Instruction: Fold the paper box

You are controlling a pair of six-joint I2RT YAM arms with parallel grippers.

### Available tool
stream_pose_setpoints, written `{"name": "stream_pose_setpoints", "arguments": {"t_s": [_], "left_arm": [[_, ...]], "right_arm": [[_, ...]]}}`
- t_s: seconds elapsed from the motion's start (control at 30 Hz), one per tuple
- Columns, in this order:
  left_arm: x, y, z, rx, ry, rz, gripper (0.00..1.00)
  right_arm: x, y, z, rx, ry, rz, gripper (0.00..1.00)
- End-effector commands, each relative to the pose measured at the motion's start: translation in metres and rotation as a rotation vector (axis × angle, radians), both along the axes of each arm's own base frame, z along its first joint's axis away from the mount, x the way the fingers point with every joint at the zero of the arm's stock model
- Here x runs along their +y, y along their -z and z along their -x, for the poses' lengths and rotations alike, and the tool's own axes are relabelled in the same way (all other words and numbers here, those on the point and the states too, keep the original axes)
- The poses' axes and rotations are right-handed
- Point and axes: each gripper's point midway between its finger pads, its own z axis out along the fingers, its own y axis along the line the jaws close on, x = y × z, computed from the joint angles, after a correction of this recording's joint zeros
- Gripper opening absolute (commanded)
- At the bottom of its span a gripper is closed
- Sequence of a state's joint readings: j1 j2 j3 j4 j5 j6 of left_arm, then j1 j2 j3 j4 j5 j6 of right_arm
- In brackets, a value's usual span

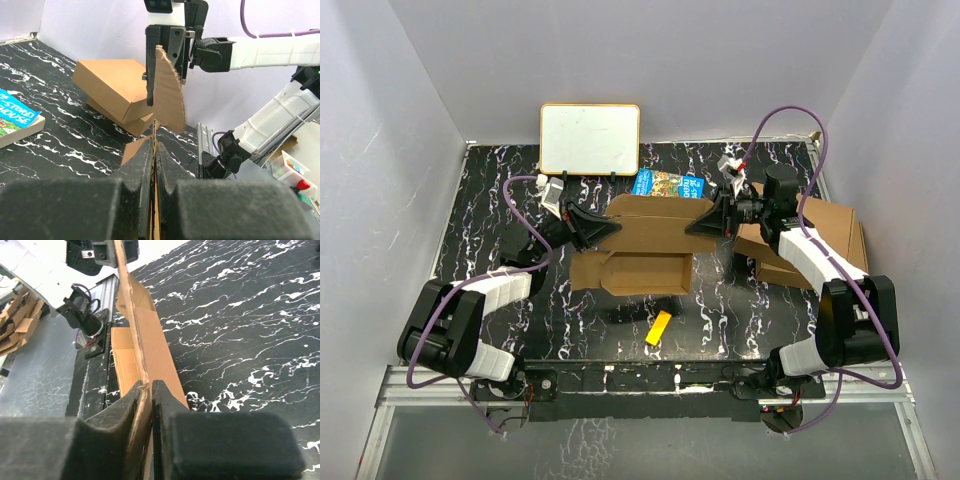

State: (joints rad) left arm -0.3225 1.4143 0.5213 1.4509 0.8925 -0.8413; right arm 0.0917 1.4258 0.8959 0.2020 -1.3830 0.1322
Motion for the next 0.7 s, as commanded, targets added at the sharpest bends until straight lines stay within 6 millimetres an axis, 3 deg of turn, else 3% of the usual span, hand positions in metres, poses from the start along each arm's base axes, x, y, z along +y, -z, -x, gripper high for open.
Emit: {"name": "stream_pose_setpoints", "arguments": {"t_s": [0.0, 0.17, 0.33, 0.53, 0.67], "left_arm": [[0.001, -0.012, 0.004, -0.063, 0.005, 0.011, 0.00], [0.003, -0.004, -0.003, -0.024, -0.043, -0.009, 0.00], [0.021, 0.013, -0.021, 0.061, -0.242, -0.104, 0.37], [0.082, 0.051, -0.022, 0.209, -0.607, -0.285, 0.61], [0.111, 0.082, -0.012, 0.337, -0.751, -0.309, 0.62]], "right_arm": [[0.001, -0.018, 0.010, -0.120, -0.055, -0.020, 0.08], [-0.003, -0.019, 0.012, -0.138, -0.055, -0.017, 0.08], [-0.018, -0.025, 0.009, -0.178, -0.014, -0.008, 0.08], [-0.026, -0.025, 0.012, -0.204, -0.004, -0.008, 0.08], [-0.026, -0.023, 0.012, -0.207, -0.011, -0.006, 0.08]]}}
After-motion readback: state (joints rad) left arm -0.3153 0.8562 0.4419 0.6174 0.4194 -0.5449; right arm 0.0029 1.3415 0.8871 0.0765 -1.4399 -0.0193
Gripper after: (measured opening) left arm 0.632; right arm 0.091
